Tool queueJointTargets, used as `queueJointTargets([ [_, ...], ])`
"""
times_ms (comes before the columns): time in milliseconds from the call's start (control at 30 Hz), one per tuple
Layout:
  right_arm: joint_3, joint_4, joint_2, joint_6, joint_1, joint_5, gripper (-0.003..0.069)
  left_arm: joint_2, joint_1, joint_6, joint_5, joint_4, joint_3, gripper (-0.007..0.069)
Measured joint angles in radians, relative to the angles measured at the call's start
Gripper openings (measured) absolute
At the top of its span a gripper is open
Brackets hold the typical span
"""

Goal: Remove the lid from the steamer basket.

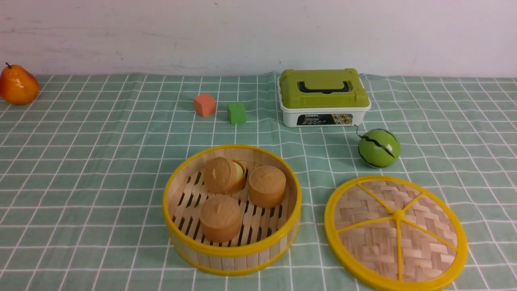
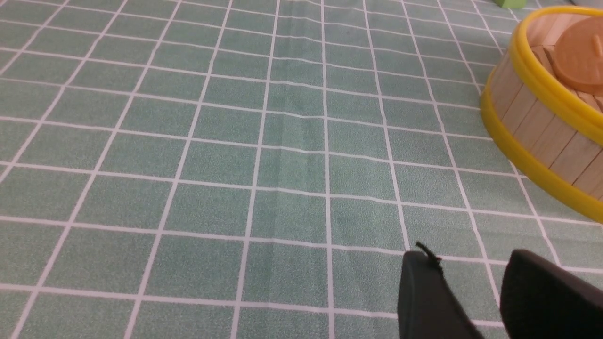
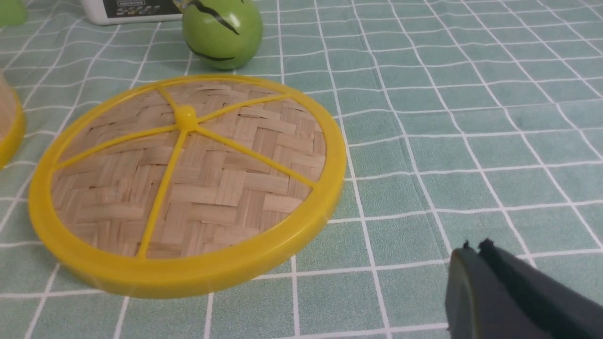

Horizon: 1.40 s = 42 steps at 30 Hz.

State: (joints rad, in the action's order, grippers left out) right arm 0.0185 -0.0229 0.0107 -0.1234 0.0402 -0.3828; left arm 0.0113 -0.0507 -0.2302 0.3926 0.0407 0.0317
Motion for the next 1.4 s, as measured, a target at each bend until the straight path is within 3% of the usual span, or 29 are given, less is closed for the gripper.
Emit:
queueJointTargets([
  [1400,0.000,0.000,0.000,0.000,-0.001,0.000,0.0018,0.000,0.000,0.000,0.000,0.000,0.000,0.0239],
])
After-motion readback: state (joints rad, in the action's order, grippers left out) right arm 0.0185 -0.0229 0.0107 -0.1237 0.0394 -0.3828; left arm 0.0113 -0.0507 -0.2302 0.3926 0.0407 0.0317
